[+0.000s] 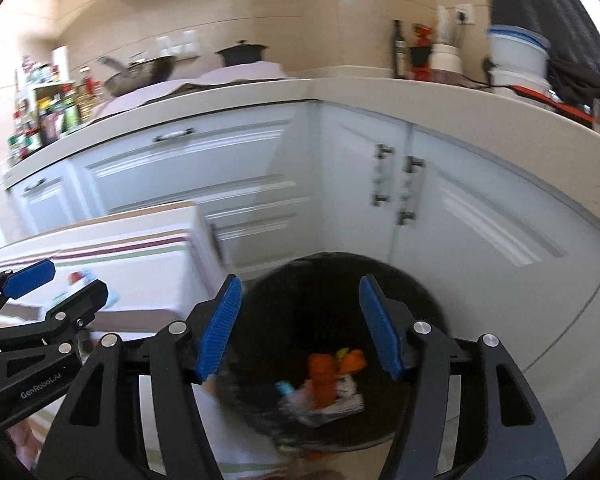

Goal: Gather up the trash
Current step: 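Carry bag and bottle over the black bin and open both grippers to drop them, then return the right gripper to the table and grasp the green bottle, then carry the green bottle over the bin with the right gripper while the left approaches the silver packet, then grasp the crumpled silver packet with the left gripper while the right holds the bottle over the bin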

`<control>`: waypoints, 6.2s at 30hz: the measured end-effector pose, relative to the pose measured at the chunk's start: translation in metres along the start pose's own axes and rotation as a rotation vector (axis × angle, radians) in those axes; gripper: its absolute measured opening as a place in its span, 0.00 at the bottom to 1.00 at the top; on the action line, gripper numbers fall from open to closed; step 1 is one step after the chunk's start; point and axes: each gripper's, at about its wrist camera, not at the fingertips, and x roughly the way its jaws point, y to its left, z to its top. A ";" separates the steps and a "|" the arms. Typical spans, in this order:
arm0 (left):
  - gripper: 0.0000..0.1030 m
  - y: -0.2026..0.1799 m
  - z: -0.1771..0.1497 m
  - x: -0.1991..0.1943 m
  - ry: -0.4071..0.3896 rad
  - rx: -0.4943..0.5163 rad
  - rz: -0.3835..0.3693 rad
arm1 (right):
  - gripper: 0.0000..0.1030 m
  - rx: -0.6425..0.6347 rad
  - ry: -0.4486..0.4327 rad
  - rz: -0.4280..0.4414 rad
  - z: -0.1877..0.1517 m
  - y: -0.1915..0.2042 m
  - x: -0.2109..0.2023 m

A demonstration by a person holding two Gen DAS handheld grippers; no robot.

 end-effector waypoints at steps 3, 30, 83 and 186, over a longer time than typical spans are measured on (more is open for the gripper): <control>0.70 0.030 -0.011 -0.010 0.015 -0.044 0.046 | 0.58 -0.034 0.007 0.054 -0.003 0.028 -0.004; 0.71 0.184 -0.075 -0.034 0.107 -0.289 0.307 | 0.56 -0.282 0.194 0.266 -0.025 0.179 0.034; 0.72 0.083 -0.051 0.006 0.202 -0.196 0.128 | 0.25 -0.171 0.220 0.213 -0.028 0.086 0.025; 0.17 0.092 -0.061 -0.013 0.156 -0.162 0.013 | 0.25 -0.114 0.168 0.169 -0.034 0.061 0.003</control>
